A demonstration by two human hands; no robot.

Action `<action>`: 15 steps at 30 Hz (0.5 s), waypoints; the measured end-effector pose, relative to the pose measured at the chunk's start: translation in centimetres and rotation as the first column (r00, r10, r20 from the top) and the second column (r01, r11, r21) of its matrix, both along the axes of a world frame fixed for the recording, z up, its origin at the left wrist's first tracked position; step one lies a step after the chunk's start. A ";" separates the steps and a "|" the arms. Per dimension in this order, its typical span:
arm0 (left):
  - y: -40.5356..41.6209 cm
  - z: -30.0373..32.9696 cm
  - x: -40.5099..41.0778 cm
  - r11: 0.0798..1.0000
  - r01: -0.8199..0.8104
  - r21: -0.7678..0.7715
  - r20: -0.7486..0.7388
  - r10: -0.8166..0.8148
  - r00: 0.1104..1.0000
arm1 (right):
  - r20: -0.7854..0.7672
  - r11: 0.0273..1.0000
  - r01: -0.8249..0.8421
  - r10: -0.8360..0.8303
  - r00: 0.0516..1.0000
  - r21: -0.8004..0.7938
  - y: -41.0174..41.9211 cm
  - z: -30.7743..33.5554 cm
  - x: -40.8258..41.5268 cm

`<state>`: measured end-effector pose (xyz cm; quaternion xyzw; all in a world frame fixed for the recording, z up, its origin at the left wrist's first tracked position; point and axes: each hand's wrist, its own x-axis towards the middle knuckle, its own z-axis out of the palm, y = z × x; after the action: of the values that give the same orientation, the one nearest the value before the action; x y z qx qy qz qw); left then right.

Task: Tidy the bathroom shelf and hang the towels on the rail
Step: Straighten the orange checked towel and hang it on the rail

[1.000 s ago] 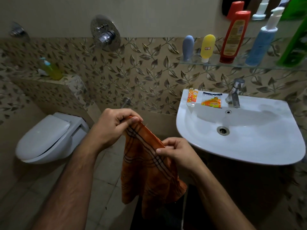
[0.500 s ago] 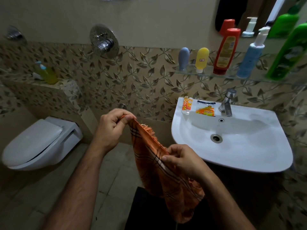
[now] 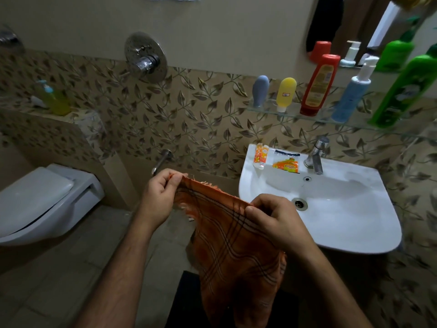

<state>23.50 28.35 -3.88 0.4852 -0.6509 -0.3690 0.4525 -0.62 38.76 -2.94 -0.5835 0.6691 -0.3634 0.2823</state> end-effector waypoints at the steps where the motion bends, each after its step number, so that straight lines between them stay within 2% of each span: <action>1: -0.1 -0.2 -0.3 0.994 0.017 0.107 -0.099 -0.006 0.995 | -0.007 0.999 0.027 -0.027 1.000 -0.027 -0.3 0.1 0.2; 3: 0.0 -1.0 -1.4 0.969 -0.025 0.245 -0.183 0.072 0.980 | -0.081 0.990 0.105 -0.112 0.990 -0.091 -1.3 0.3 0.8; 6: 1.1 -1.2 -3.3 0.958 -0.138 0.251 -0.087 0.165 0.982 | -0.255 0.971 0.171 -0.211 0.944 -0.168 -2.9 0.4 2.1; 8: 2.1 -0.7 -4.1 0.968 -0.050 0.246 -0.009 0.054 0.998 | -0.291 0.971 0.158 -0.206 0.934 -0.181 -3.5 0.3 2.8; 10: 2.2 -0.2 -4.3 0.953 0.064 0.296 0.088 -0.094 0.992 | -0.264 0.975 0.124 -0.170 0.949 -0.183 -3.8 0.2 3.2; 12: 1.5 0.2 -4.3 0.911 0.156 0.381 0.090 -0.205 0.975 | -0.221 0.979 0.096 -0.135 0.966 -0.178 -3.8 0.2 3.2; 15: 0.4 1.0 -3.6 0.886 0.217 0.410 0.052 -0.260 0.964 | -0.170 0.984 0.079 -0.106 0.980 -0.157 -3.7 0.3 2.9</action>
<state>19.85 28.74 -2.87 0.5026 -0.6391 -0.5210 0.2597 2.31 35.10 -2.63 -0.6013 0.6889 -0.3718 0.1599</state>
